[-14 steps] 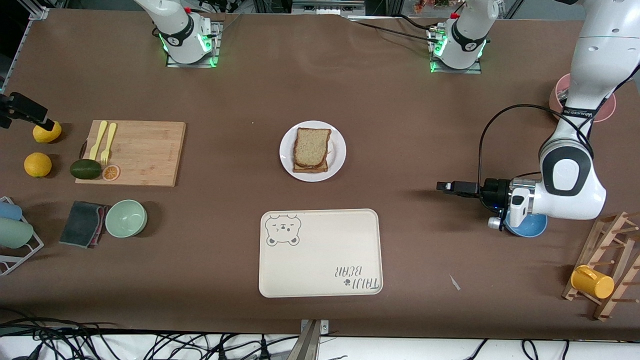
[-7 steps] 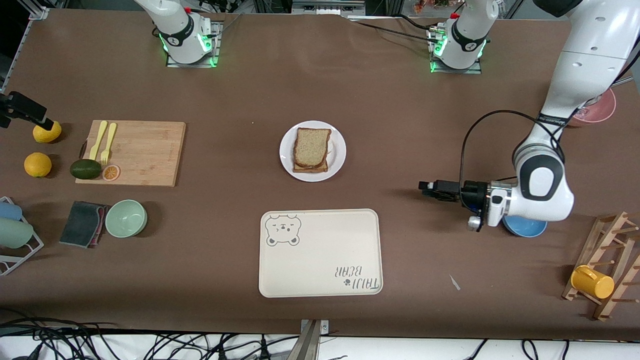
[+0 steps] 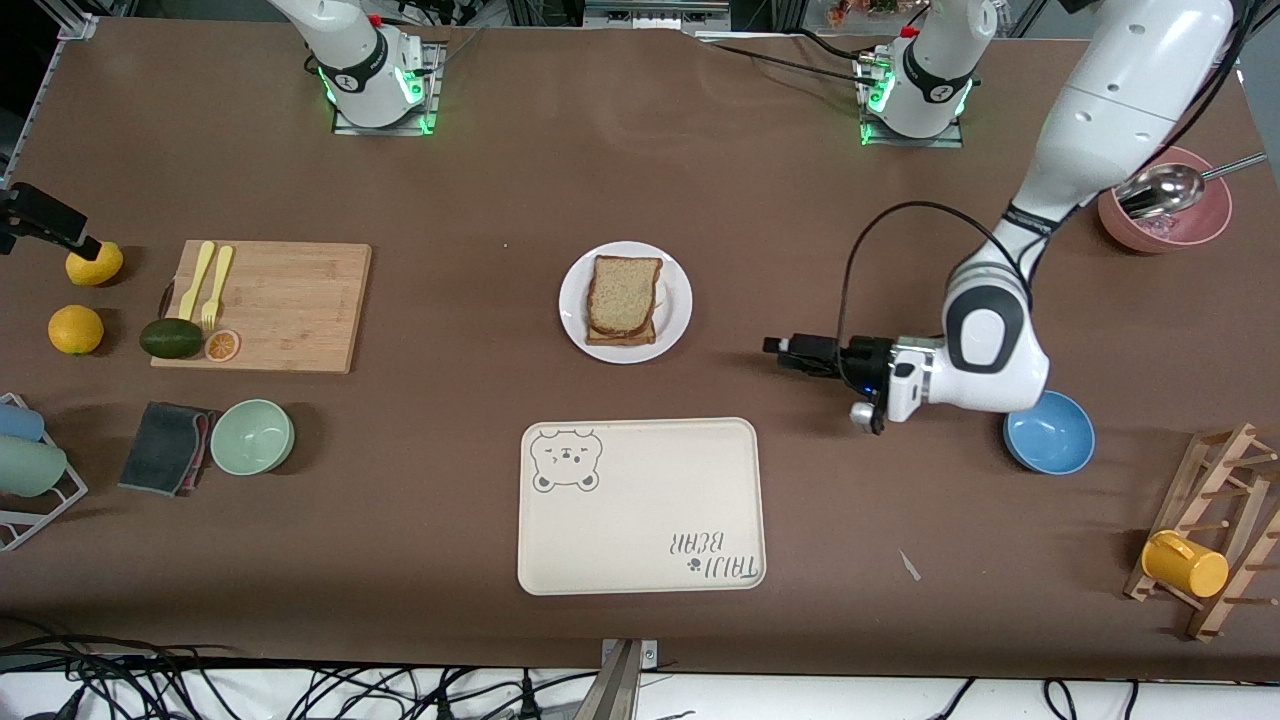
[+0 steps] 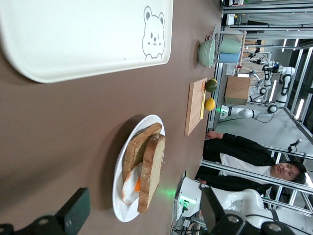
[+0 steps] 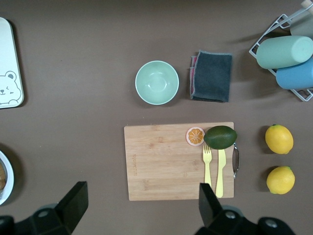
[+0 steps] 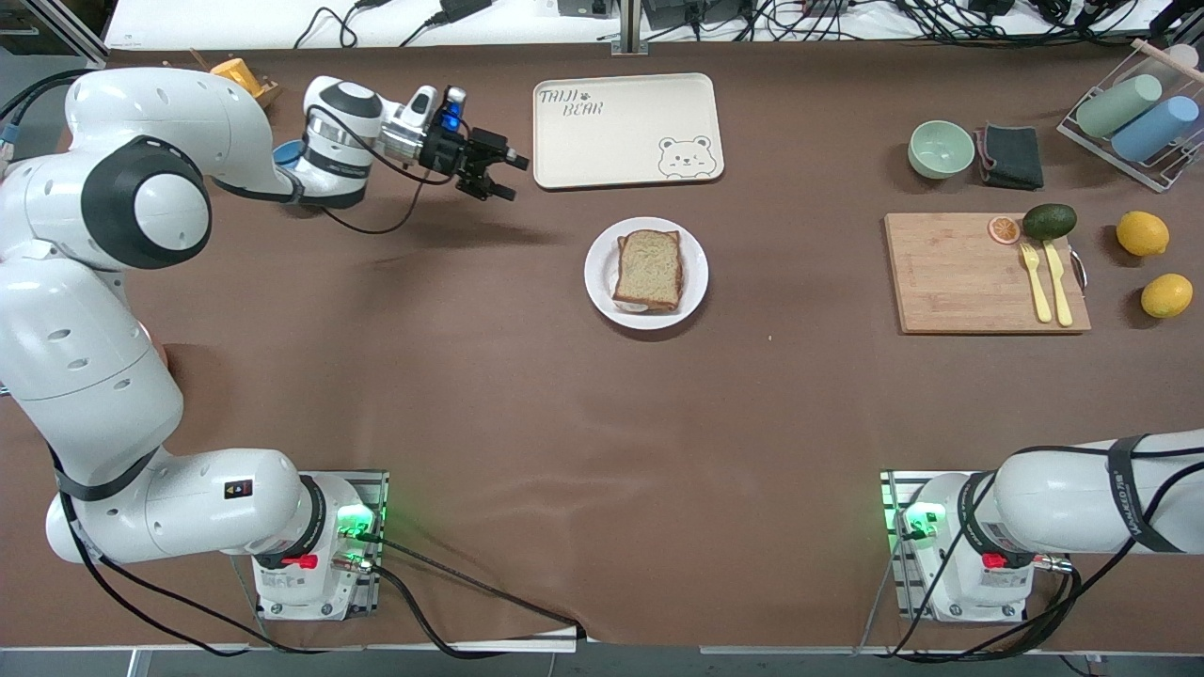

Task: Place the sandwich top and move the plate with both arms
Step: 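Reach the left gripper to the rim of the white plate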

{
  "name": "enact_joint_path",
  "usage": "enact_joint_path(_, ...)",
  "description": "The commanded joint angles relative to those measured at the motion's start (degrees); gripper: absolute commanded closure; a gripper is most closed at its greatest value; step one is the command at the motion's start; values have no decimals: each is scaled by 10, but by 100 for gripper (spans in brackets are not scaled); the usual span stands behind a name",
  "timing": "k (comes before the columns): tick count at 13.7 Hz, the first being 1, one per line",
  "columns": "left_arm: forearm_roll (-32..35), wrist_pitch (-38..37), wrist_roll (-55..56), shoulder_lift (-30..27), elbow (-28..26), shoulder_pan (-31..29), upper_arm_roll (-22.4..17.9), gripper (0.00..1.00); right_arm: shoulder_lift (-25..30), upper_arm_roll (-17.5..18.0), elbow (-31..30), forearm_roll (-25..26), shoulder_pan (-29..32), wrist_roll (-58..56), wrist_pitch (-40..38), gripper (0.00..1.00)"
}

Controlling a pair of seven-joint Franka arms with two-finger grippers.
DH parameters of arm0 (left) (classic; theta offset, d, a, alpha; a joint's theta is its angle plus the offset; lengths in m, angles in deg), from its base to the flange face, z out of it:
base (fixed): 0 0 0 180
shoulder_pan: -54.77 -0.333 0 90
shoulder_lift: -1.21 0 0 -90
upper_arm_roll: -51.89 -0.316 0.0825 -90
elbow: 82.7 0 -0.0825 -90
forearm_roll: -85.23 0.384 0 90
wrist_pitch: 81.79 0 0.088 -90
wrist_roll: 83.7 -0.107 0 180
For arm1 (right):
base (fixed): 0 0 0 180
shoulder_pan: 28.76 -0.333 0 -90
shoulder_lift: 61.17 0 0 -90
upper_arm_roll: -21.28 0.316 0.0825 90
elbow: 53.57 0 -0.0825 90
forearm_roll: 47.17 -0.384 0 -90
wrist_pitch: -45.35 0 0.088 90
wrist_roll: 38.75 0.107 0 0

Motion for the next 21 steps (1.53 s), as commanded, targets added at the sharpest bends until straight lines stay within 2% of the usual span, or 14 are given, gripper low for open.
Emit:
enact_joint_path(1,-52,68,-18,-54,-81,-3,32,0,12,3,-8,-2,4,4,2,0)
enact_joint_path(3,-97,99,-55,-59,-113,-4,50,0,12,3,-8,-2,4,4,0,0)
enact_joint_path(6,-209,120,-189,-54,-156,4,59,0,12,2,-8,-3,4,4,0,0)
enact_joint_path(11,-248,137,-207,-44,-160,30,59,1,12,-3,-8,-3,4,4,0,0)
enact_joint_path(16,-357,214,-311,-37,-176,91,59,1,12,-3,-8,-3,4,4,-1,0)
enact_joint_path(19,-361,225,-316,-24,-176,96,59,1,12,-3,-8,-3,4,4,0,0)
enact_joint_path(21,-389,226,-351,-16,-176,104,59,1,12,-3,-8,-3,4,4,-1,0)
